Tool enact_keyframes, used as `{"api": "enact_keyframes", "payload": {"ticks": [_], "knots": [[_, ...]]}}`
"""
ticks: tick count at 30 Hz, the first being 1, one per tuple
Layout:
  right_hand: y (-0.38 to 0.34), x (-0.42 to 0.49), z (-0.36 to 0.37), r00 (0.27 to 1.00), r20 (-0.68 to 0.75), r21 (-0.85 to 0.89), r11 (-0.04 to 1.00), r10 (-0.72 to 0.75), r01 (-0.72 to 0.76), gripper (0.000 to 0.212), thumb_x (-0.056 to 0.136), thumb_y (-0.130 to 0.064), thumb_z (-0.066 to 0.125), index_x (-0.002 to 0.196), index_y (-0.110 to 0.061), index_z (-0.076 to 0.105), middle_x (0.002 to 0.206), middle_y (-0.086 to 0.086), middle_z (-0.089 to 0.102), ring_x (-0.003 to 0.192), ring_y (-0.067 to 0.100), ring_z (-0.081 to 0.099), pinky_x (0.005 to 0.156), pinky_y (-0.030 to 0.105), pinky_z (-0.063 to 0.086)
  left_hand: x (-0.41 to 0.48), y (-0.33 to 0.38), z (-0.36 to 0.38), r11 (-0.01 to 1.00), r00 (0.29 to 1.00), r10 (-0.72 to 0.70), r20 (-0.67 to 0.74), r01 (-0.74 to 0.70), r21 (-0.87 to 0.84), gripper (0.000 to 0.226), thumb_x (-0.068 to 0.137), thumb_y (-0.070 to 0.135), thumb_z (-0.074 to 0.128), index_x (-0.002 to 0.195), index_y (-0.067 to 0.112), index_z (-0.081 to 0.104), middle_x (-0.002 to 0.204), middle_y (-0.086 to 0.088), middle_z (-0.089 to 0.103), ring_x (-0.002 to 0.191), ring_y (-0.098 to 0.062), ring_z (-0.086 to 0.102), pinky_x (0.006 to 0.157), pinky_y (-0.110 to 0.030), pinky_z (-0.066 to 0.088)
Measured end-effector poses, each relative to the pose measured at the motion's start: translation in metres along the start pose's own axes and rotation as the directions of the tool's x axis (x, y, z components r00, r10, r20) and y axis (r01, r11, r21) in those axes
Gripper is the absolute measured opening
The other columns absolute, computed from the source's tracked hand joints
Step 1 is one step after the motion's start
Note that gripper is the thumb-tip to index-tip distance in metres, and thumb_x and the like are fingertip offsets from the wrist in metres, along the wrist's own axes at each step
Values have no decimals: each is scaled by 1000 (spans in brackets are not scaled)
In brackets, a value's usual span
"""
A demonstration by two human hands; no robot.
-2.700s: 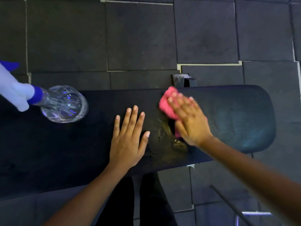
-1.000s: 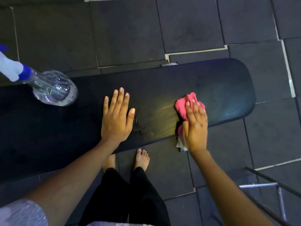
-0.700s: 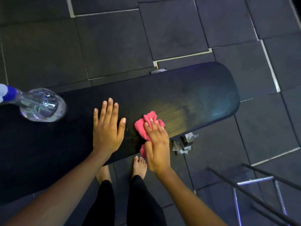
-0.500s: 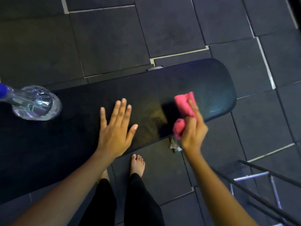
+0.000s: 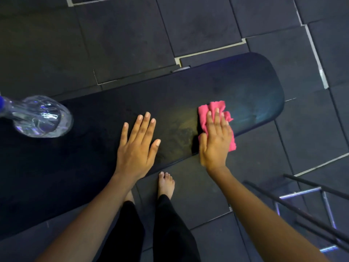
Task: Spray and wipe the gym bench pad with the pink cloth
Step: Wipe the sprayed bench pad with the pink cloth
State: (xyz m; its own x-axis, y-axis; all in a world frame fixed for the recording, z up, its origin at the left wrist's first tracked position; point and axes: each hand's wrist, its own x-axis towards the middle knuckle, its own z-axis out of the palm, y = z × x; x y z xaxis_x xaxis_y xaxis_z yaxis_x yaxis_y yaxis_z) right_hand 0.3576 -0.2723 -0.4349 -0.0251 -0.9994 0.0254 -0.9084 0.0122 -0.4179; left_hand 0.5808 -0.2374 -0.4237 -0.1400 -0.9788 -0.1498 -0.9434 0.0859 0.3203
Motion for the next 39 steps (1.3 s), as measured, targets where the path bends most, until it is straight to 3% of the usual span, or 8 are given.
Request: {"api": "enact_keyframes", "payload": {"ticks": [6, 11, 20, 24, 28, 33, 35, 39], "knots": [[-106, -72, 31, 973, 188, 176, 979, -132, 99, 61, 89, -25, 37, 146, -5, 42, 157, 15, 33, 149, 32, 22, 116, 52, 21, -10, -23, -9, 992, 992, -104, -64, 99, -76, 53, 102, 35, 23, 147, 11, 35, 157, -6, 26, 147, -18, 17, 120, -48, 10], [-110, -67, 25, 987, 94, 282, 955, -127, 95, 57, 83, -16, 40, 137, -4, 54, 149, 16, 46, 143, 31, 34, 117, 50, 25, -50, -69, -17, 989, 987, -138, -76, 133, -62, 53, 101, 31, 25, 149, 8, 31, 158, -8, 24, 148, -19, 14, 120, -47, 10], [-124, -81, 48, 997, 66, 79, 997, -26, 21, 62, 84, -20, 37, 144, -6, 45, 154, 18, 36, 146, 34, 28, 117, 55, 24, -66, -85, -11, 995, 991, -89, -101, 84, -49, 50, 103, 29, 25, 148, 9, 32, 157, -7, 27, 147, -21, 20, 120, -46, 16], [-161, -101, 61, 968, 174, 95, 982, -180, 165, 63, 84, -20, 40, 145, -6, 44, 155, 15, 36, 149, 29, 23, 122, 46, 16, -68, -90, -12, 984, 977, -150, -152, 132, -123, 49, 103, 28, 25, 146, 7, 37, 154, -9, 32, 146, -21, 24, 120, -47, 16], [-165, -100, 54, 929, 218, 254, 937, -297, 240, 57, 87, -17, 39, 143, -9, 48, 155, 11, 38, 147, 30, 28, 118, 49, 23, -68, -90, -14, 975, 968, -214, -129, 202, -95, 51, 102, 29, 25, 148, 8, 34, 156, -8, 30, 147, -21, 21, 120, -49, 13], [-162, -47, 22, 994, 86, 654, 749, 61, -102, 48, 94, -12, 37, 139, -15, 53, 147, 7, 50, 138, 22, 45, 111, 60, 33, -68, -89, -12, 975, 968, -220, -118, 215, -56, 53, 102, 31, 26, 151, 10, 27, 159, -6, 22, 148, -20, 15, 120, -48, 10], [-162, -9, 21, 985, 63, 631, 758, 158, -162, 49, 94, -14, 37, 141, -20, 51, 149, 3, 47, 141, 21, 42, 116, 58, 28, -68, -89, -11, 974, 968, -224, -110, 219, -57, 53, 102, 31, 25, 151, 10, 25, 160, -5, 20, 149, -19, 12, 121, -47, 9], [-167, 35, 50, 975, 198, 207, 976, -106, 64, 58, 90, -26, 28, 142, -13, 50, 155, 7, 38, 148, 29, 26, 121, 46, 11, -69, -89, -11, 972, 968, -230, -97, 224, -63, 53, 102, 31, 24, 151, 10, 25, 160, -5, 20, 149, -19, 12, 121, -47, 9]]}}
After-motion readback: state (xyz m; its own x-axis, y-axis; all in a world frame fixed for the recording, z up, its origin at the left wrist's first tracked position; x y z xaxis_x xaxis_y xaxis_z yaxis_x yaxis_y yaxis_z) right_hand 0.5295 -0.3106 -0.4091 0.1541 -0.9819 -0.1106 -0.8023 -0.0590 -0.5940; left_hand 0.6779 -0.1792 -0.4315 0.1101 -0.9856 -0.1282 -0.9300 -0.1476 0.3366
